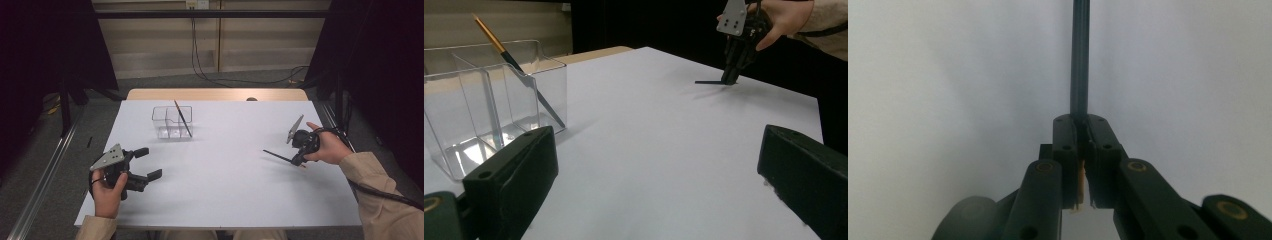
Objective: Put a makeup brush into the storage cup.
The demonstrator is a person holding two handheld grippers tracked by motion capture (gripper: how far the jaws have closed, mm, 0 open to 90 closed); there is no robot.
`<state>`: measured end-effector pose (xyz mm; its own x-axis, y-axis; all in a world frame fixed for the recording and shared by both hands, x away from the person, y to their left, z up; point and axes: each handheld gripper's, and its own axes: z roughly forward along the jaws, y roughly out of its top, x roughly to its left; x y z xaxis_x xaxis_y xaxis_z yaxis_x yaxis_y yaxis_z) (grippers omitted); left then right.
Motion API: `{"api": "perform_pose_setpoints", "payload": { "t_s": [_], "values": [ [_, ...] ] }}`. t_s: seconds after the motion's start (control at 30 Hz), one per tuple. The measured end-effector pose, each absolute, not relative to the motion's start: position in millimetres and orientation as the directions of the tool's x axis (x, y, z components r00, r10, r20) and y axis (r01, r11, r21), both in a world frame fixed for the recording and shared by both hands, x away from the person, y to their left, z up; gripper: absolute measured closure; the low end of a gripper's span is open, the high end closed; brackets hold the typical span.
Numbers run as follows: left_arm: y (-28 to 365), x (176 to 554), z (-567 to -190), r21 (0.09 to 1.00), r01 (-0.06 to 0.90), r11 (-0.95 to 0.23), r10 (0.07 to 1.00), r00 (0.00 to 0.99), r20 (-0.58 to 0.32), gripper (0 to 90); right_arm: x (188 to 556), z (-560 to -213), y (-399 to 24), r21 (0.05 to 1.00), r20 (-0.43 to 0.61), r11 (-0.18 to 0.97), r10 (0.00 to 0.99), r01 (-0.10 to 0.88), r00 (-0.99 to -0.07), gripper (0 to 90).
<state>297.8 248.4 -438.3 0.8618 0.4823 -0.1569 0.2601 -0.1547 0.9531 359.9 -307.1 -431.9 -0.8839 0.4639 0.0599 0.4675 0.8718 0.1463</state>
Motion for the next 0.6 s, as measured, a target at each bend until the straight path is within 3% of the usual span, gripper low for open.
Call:
{"api": "perform_pose_setpoints", "payload": {
  "t_s": [0.6],
  "values": [
    [228.7,308.8,-432.8,0.955,0.247,-0.162,0.449,0.88,-0.152,2.3,357.4,-424.2,-270.7,0.205,0.081,0.89,0.399,0.407,-0.913,84.7]
  ]
}}
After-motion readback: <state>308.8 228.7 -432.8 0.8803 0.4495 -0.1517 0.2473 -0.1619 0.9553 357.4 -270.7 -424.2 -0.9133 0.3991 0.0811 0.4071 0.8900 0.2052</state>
